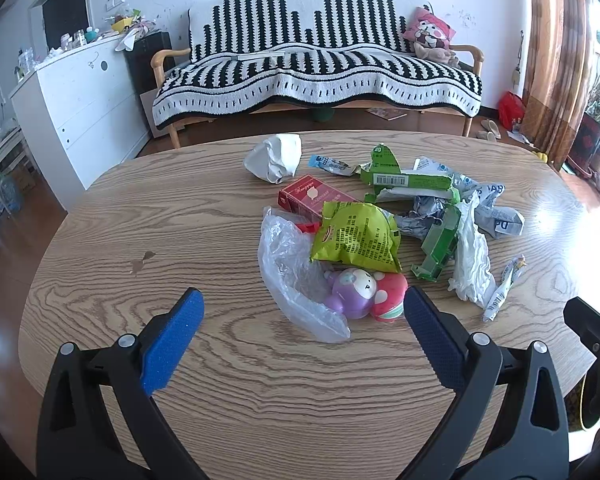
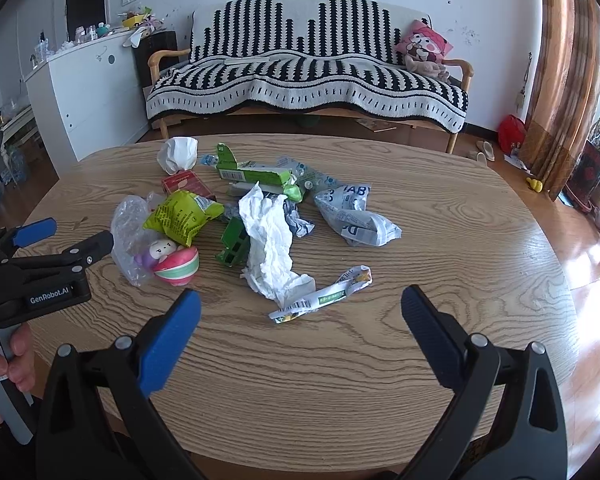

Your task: Collect trash

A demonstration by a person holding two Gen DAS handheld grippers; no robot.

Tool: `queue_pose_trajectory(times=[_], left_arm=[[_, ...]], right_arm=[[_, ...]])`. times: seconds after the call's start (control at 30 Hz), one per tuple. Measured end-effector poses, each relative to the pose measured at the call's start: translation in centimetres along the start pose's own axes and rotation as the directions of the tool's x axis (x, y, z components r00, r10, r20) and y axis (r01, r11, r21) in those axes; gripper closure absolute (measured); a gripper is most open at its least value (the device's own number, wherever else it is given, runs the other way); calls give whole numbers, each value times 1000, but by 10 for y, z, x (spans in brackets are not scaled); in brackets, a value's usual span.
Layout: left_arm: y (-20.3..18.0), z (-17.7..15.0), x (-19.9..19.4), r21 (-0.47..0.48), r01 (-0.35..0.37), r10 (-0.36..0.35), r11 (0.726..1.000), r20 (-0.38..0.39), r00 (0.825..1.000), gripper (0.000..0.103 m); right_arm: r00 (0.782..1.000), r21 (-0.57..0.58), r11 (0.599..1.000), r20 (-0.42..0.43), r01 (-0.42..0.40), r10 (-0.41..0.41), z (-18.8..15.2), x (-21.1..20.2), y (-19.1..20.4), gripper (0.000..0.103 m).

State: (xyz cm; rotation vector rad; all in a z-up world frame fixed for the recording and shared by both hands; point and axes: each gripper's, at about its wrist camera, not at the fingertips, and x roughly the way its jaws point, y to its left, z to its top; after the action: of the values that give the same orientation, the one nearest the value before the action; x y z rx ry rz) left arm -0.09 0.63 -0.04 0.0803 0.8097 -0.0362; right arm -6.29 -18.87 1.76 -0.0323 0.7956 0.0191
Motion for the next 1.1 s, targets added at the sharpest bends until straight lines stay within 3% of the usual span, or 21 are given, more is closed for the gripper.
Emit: queue_pose_trajectory(times=[1.1], left_arm=[[-1,-2,1,-2,2,-2,1000,-3,1000,6]], right_arm=[[1000,-5,1000,3,-8,8,1,-4,4,6]])
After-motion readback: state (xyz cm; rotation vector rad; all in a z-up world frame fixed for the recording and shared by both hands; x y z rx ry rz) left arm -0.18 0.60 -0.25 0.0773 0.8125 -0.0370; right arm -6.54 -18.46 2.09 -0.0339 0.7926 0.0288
